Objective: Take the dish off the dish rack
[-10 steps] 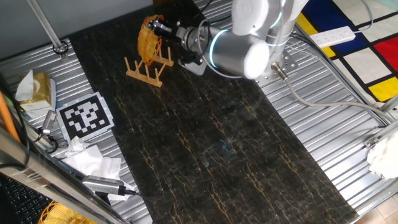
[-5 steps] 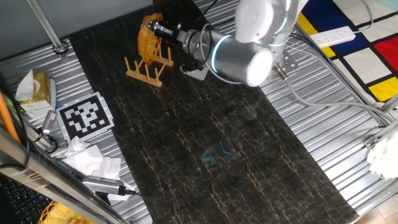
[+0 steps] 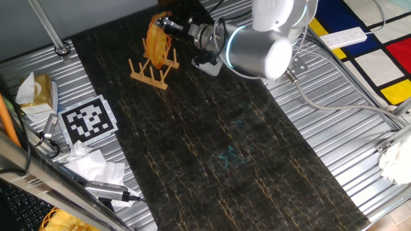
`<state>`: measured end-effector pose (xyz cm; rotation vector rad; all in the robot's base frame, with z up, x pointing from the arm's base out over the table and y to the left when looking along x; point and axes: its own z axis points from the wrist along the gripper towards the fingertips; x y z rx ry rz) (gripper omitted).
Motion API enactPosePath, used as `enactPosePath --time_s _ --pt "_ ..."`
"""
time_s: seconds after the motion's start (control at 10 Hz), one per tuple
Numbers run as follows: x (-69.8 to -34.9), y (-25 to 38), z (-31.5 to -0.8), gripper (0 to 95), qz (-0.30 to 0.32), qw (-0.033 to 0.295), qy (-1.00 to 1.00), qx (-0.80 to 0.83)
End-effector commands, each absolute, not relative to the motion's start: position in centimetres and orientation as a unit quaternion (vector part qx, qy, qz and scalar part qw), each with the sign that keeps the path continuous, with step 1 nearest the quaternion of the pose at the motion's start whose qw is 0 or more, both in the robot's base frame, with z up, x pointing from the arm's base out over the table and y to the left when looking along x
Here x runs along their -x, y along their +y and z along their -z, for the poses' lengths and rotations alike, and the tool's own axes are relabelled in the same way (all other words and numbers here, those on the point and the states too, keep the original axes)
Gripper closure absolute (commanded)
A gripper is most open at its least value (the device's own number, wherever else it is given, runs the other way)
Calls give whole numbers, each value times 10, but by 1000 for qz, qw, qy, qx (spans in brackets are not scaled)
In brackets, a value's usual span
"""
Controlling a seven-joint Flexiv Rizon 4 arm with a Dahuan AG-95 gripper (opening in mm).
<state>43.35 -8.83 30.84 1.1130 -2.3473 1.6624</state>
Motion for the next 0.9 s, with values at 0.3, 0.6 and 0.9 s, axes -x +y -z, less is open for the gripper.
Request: enactPosePath --time_s 0.3,0.6,0.9 --pt "-433 -80 -311 950 -150 -128 -952 -234" --pt "-451 -70 -299 950 -49 -94 -978 -178" --pt "-471 -56 -279 950 41 -67 -985 -154"
